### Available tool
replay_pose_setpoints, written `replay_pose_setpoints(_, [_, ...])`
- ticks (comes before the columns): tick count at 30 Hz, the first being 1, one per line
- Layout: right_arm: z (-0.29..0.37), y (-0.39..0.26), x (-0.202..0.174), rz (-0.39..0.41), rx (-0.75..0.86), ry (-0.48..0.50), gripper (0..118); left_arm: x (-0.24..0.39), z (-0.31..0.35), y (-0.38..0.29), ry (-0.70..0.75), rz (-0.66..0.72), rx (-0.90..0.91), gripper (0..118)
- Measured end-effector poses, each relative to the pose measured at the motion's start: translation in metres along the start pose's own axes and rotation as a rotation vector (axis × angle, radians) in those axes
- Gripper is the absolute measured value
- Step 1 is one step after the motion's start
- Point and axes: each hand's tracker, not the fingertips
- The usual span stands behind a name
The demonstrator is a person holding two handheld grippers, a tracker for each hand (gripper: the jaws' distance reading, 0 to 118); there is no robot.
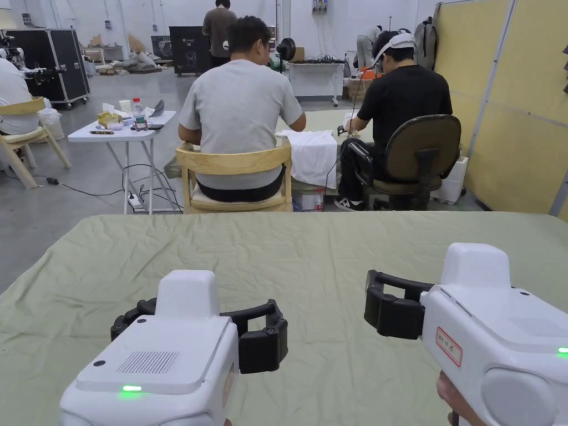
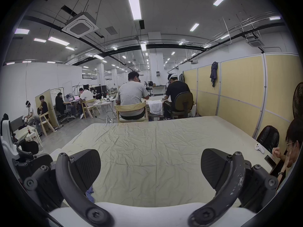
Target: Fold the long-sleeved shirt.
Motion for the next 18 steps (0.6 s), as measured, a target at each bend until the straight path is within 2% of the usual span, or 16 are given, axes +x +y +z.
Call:
replay_pose_setpoints(7, [0.004, 0.002, -0.001, 0.012, 0.002, 0.000, 118, 0.000, 0.002, 0.003, -0.001, 0.000, 0.003, 117])
replay_pose_setpoints(8, [0.006, 0.003, -0.001, 0.021, 0.005, 0.003, 106, 0.000, 0.004, 0.004, -0.001, 0.008, 0.007, 106])
replay_pose_setpoints(9, [0.008, 0.003, -0.003, 0.042, 0.007, -0.011, 67, 0.000, 0.005, 0.004, 0.001, 0.018, 0.025, 69])
replay_pose_setpoints(10, [0.007, 0.003, -0.004, 0.068, 0.009, -0.037, 23, 0.001, 0.004, 0.004, 0.007, 0.009, 0.030, 18])
replay_pose_setpoints(11, [0.005, 0.000, -0.004, 0.062, 0.008, -0.044, 3, 0.002, 0.000, 0.003, 0.026, -0.011, 0.022, 3])
replay_pose_setpoints(13, [0.006, -0.002, 0.003, 0.045, 0.015, -0.031, 2, 0.001, -0.003, 0.004, 0.012, -0.013, 0.004, 0])
replay_pose_setpoints(15, [0.005, -0.002, 0.006, 0.034, 0.010, -0.012, 2, -0.004, -0.001, 0.003, -0.028, 0.041, -0.012, 0])
replay_pose_setpoints(18, [0.002, -0.001, -0.001, 0.046, 0.014, -0.010, 2, -0.012, -0.001, 0.007, -0.012, 0.053, -0.015, 0])
